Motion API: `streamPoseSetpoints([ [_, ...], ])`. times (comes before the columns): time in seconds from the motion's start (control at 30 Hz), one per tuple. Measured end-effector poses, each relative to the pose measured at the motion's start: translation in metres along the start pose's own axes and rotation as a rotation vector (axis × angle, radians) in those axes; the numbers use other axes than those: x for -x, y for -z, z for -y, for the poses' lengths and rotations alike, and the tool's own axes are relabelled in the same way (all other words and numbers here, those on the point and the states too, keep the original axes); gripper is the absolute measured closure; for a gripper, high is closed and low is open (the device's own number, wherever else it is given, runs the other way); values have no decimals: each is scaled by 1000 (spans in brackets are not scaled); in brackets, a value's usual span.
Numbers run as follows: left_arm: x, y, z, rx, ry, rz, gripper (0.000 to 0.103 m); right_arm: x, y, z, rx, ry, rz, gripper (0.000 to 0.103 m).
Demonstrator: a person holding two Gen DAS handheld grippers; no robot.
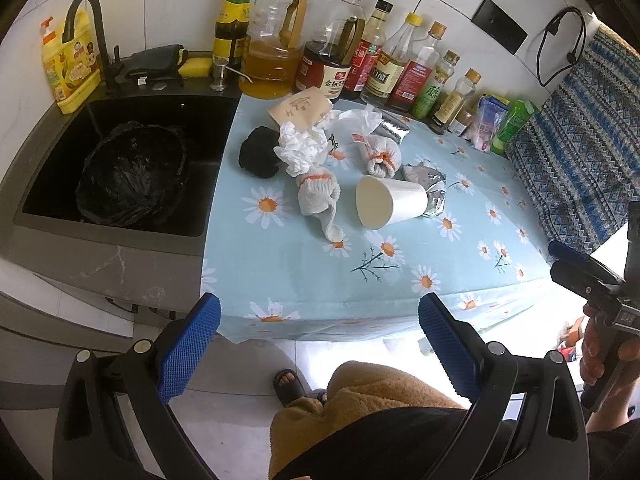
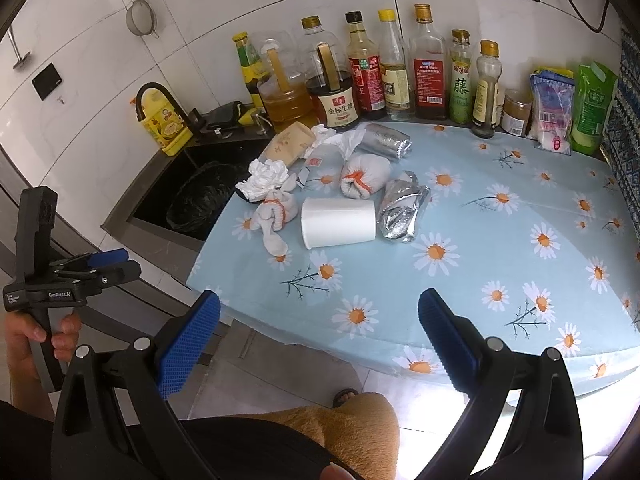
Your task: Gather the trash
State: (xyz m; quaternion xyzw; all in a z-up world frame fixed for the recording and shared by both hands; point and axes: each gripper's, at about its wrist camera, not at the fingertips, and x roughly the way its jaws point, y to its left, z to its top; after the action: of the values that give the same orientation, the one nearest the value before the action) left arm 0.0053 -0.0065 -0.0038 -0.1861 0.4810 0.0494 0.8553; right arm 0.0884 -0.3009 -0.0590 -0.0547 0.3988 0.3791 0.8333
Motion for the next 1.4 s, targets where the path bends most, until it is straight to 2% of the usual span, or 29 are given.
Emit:
streamPoseSetpoints([
  [0.4, -11, -5, 0, -9, -7, -23, 7, -13, -9, 11, -40, 10, -20, 5],
  [0.7, -29, -15, -6, 24, -6, -53, 7, -37, -28, 28, -71, 4, -54, 5],
  [0.77, -33, -19, -8, 32, -15, -58, 7, -44, -36, 36, -75, 32, -50, 5],
  [1.03, -55, -35, -16, 82, -37, -88, 7, -75, -66, 69, -124, 16, -95, 5],
  [1.3, -72, -52, -14, 111, -54, -117, 7, -120, -87, 114, -249, -26, -164, 5],
  [1.4, -76, -57, -13, 119, -74, -121, 7, -138, -91, 126, -283, -57, -190, 9],
])
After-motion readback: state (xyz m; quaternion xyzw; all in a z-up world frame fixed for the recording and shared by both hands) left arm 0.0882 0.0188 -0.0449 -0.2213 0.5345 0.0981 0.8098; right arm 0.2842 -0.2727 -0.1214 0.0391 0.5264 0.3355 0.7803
